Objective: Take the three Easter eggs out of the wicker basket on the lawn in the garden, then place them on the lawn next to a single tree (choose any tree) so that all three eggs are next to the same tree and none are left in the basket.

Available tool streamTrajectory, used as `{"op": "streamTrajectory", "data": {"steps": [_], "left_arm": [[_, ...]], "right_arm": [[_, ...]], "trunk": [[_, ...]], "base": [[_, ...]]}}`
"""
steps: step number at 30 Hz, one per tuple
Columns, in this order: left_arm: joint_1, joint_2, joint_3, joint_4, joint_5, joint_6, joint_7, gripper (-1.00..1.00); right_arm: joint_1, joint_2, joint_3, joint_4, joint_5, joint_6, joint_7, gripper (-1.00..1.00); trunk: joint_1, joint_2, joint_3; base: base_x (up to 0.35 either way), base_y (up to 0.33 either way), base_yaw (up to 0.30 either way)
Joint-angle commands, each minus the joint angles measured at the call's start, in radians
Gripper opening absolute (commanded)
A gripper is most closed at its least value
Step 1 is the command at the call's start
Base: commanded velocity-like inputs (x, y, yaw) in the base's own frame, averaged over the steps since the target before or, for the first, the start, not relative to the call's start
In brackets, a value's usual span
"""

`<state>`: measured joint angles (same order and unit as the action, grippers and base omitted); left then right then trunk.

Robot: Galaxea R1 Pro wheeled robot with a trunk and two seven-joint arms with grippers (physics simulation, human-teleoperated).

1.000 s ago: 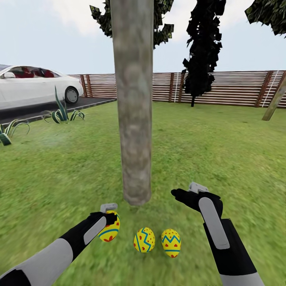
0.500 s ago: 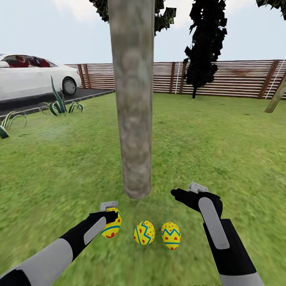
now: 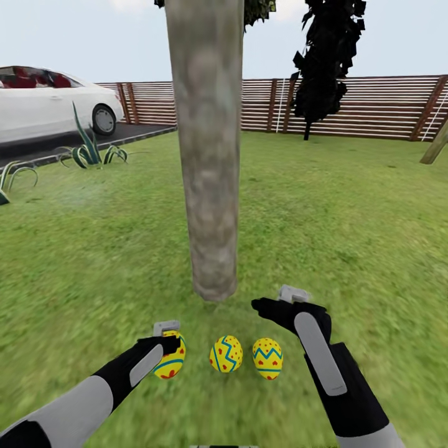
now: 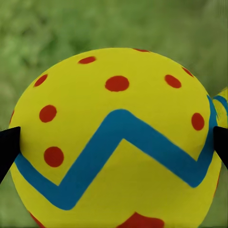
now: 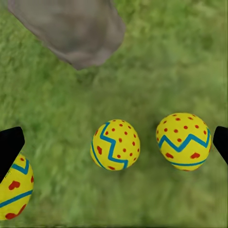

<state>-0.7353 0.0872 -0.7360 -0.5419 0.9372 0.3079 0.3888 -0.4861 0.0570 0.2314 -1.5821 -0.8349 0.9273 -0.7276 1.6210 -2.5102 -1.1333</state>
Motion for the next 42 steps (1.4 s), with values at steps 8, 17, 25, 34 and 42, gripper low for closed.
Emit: {"op": "streamTrajectory", "data": {"steps": [8,17,25,34,42], "left_arm": [[-0.001,0.002,-0.012,-0.003,0.009,0.0,0.009,-1.0],[-0.001,0.001,-0.013,-0.004,0.009,-0.001,0.009,-1.0],[-0.001,0.002,-0.013,-0.004,0.009,-0.001,0.009,-1.0],[-0.011,0.001,-0.011,-0.007,0.011,0.0,-0.026,-1.0],[-0.023,0.001,-0.008,-0.004,0.012,-0.017,-0.051,-1.0]], "right_arm": [[0.003,-0.011,0.025,-0.001,-0.006,-0.002,0.176,1.0],[0.002,-0.049,-0.018,-0.002,-0.006,-0.002,0.237,1.0],[0.002,-0.08,-0.054,-0.002,-0.006,0.002,0.258,1.0],[0.006,-0.105,-0.152,-0.002,-0.006,0.011,0.316,1.0],[0.012,-0.153,-0.323,-0.002,-0.007,0.04,0.428,1.0]], "trunk": [[0.003,-0.002,-0.032],[0.007,-0.004,-0.067],[0.011,-0.006,-0.094],[0.011,-0.006,-0.094],[0.011,-0.006,-0.098]], "base": [[0.0,0.0,0.0],[0.0,0.0,0.0],[0.0,0.0,0.0],[0.0,0.0,0.0],[0.0,0.0,0.0]]}}
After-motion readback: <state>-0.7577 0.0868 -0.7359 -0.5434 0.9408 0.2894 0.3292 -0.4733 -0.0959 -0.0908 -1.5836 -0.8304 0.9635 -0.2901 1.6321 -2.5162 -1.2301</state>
